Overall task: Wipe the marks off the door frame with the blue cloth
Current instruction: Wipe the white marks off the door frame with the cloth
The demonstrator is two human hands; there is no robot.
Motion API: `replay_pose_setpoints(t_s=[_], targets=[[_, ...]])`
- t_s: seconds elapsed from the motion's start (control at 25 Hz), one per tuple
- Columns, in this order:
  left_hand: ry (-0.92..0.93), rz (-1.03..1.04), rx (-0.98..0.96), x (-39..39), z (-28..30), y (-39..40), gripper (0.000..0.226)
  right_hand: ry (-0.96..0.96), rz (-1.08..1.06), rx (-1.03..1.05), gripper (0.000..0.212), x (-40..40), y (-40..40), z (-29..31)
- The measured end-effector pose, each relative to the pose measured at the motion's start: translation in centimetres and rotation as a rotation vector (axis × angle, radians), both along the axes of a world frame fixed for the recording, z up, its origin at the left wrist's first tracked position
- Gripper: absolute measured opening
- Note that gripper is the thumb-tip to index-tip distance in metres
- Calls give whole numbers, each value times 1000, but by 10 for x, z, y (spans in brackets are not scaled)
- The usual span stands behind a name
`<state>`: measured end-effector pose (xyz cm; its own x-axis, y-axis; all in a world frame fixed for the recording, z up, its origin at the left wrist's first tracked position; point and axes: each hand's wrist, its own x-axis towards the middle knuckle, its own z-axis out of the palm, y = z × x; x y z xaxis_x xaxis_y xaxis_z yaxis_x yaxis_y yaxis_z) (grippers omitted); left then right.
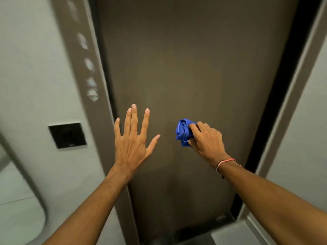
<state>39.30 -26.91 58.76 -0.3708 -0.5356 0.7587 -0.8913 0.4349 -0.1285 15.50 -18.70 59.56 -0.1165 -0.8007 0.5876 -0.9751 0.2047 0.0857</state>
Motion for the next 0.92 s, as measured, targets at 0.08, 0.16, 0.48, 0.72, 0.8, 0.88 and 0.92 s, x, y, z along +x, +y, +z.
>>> replay_pose_setpoints(t_s=[0.08, 0.16, 0.48, 0.72, 0.8, 0.88, 0.92], targets=[[34, 57, -42, 42, 25, -14, 85, 55, 66, -82, 23, 42, -20, 29], [55, 110, -78, 84, 44, -27, 86, 123, 140, -173, 22, 87, -40, 51], [87, 192, -135, 195, 74, -88, 84, 277, 368, -408, 29, 214, -111, 78], [90, 163, -233, 212, 91, -132, 83, 301, 393, -526, 30, 236, -144, 66], [103, 155, -252, 213, 95, -146, 80, 280, 396, -540, 40, 235, -147, 52], [104, 140, -283, 213, 93, -160, 75, 229, 371, -515, 47, 238, -151, 36], [94, 132, -294, 214, 91, -166, 74, 189, 352, -495, 50, 241, -154, 29]])
